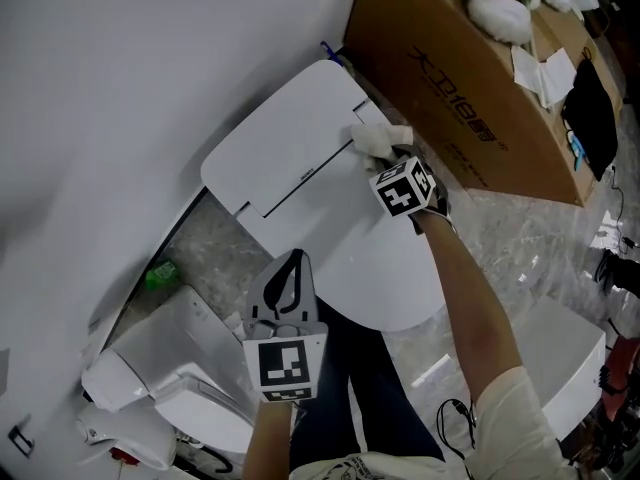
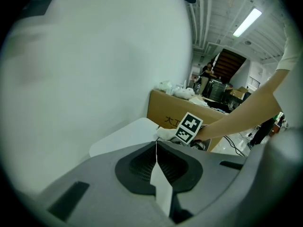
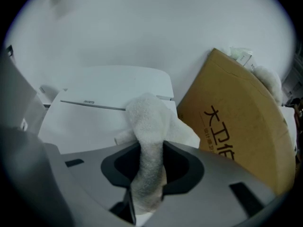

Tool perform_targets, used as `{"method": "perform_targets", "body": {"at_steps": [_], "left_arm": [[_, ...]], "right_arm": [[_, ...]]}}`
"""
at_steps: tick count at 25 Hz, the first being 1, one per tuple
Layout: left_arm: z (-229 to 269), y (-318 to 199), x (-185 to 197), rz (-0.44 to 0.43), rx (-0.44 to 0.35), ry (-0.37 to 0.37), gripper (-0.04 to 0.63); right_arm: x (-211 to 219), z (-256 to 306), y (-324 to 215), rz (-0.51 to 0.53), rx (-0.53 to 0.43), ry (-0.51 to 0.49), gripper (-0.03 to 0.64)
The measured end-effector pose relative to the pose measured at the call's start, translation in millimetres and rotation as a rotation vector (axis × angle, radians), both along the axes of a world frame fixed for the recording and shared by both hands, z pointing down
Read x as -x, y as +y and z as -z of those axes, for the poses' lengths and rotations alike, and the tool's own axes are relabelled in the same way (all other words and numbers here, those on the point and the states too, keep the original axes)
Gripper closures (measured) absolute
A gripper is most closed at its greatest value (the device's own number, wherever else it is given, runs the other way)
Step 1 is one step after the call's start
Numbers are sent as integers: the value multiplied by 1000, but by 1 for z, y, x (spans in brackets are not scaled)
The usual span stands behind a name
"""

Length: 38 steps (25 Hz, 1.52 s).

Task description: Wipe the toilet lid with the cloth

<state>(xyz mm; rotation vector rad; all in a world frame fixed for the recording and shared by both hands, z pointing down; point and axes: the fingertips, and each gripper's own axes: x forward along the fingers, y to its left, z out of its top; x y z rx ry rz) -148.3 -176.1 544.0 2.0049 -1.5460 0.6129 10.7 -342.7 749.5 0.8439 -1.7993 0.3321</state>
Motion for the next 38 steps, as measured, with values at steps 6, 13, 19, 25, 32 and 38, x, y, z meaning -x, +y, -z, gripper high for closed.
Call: {"method": "perform_targets", "body": {"at_steps": [6, 13, 19, 25, 32, 38], "left_arm": [[3, 4, -6, -4, -7, -2, 586], [13, 7, -21, -21, -29, -3, 586], [18, 16, -40, -47, -36, 1, 586], [23, 28, -59, -75, -40, 8, 586], [34, 39, -77, -101, -56, 15, 586], [37, 51, -89, -122, -61, 18, 586]], "right_arm": [[-17, -2, 20, -20, 25, -14, 506], [-49, -3, 52, -37, 28, -9, 506], [-78, -5, 84, -72, 44, -5, 506], [-111, -8, 120, -121, 50, -6, 506], [-147, -10, 166, -179, 67, 7, 506], [-171, -12, 200, -237, 72, 9, 506]]}}
